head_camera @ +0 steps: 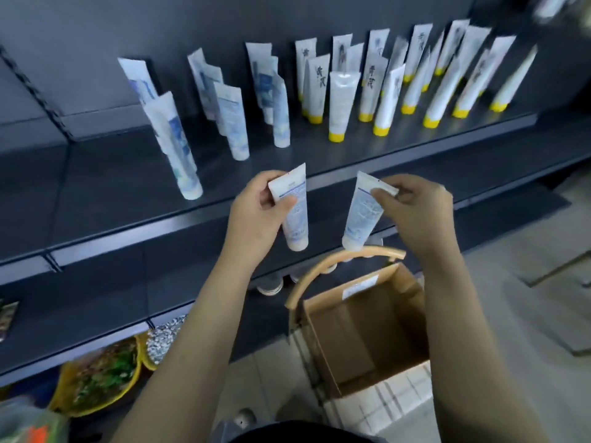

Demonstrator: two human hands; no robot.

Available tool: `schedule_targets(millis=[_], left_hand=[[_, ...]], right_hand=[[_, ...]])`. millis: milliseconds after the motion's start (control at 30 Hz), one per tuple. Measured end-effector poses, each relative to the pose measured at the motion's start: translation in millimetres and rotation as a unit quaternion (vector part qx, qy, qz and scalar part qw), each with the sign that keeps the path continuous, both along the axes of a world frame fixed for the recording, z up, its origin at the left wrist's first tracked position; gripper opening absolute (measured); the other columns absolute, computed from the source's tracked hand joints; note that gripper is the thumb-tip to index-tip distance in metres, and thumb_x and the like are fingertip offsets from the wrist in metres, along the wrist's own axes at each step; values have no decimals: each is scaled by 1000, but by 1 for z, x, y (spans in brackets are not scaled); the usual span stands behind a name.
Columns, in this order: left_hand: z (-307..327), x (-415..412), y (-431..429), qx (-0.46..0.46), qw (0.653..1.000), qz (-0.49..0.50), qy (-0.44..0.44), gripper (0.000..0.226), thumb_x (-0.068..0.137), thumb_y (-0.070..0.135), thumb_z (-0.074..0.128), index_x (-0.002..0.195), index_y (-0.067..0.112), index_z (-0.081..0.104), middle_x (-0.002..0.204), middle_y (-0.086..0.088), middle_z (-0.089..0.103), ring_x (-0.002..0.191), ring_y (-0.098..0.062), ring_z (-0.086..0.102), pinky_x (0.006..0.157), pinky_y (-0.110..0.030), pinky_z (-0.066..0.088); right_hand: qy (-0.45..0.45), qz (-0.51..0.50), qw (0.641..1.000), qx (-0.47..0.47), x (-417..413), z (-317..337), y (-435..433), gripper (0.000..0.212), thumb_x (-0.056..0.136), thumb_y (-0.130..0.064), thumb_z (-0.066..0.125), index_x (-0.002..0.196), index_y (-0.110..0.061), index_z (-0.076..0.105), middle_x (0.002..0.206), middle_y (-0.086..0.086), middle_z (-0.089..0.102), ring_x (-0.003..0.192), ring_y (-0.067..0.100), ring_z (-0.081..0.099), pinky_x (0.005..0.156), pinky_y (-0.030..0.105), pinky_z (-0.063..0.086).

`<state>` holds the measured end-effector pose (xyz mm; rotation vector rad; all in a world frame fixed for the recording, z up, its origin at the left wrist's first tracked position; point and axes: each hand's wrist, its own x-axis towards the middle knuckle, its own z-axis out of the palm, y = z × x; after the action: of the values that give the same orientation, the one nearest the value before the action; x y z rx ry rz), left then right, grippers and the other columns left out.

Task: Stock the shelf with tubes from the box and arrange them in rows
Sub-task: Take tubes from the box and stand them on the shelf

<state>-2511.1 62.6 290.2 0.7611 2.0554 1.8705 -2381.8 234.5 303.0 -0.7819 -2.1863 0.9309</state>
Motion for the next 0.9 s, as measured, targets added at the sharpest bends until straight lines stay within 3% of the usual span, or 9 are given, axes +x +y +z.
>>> schedule_targets(millis=[167, 267, 433, 600, 800, 900], left_hand=[[24, -36, -49, -2, 1000, -1, 30, 25, 87, 6, 63, 104, 24, 63, 101, 7, 69, 92, -3, 65, 82, -28, 54], [30, -52, -69, 14, 999, 3, 52, 26, 86, 4, 63, 106, 21, 64, 99, 8, 70, 90, -2, 65, 79, -22, 53], [38, -71, -78, 44, 996, 32, 67, 27, 87, 6, 63, 108, 23, 63, 101, 10, 69, 94, -4, 65, 82, -18, 51], [37, -82, -60, 51, 991, 70, 101, 27, 88, 9, 62, 110, 23, 62, 105, 9, 67, 97, -6, 62, 87, -22, 50], [33, -100, -28, 47, 985, 121, 114, 27, 91, 9, 59, 115, 20, 59, 109, 10, 64, 100, -2, 58, 84, -7, 44], [27, -111, -15, 32, 983, 144, 111, 28, 90, 8, 59, 115, 20, 59, 108, 12, 63, 99, -2, 57, 85, -9, 44]], right_hand=[[33, -17, 999, -11, -38, 18, -44, 9, 83, -19, 63, 78, -27, 66, 64, 1, 63, 69, 25, 59, 60, 25, 44], [54, -48, 997, -14, -58, 22, -67, 8, 84, -21, 63, 84, -25, 70, 66, -3, 63, 71, 19, 60, 58, 16, 41], [98, -84, 991, -22, -82, 32, -93, 11, 85, -22, 62, 91, -21, 71, 78, 11, 69, 76, 27, 62, 67, 29, 49], [120, -90, 988, -21, -100, 45, -85, 15, 85, -23, 62, 96, -21, 72, 70, -2, 67, 62, 4, 59, 61, 13, 44], [123, -76, 989, 5, -130, 51, -60, 17, 86, -22, 64, 100, -16, 72, 72, -5, 64, 58, 1, 54, 55, 2, 37], [107, -57, 993, 14, -148, 51, -42, 15, 87, -20, 63, 99, -15, 72, 65, -13, 58, 57, -8, 54, 55, 2, 37]])
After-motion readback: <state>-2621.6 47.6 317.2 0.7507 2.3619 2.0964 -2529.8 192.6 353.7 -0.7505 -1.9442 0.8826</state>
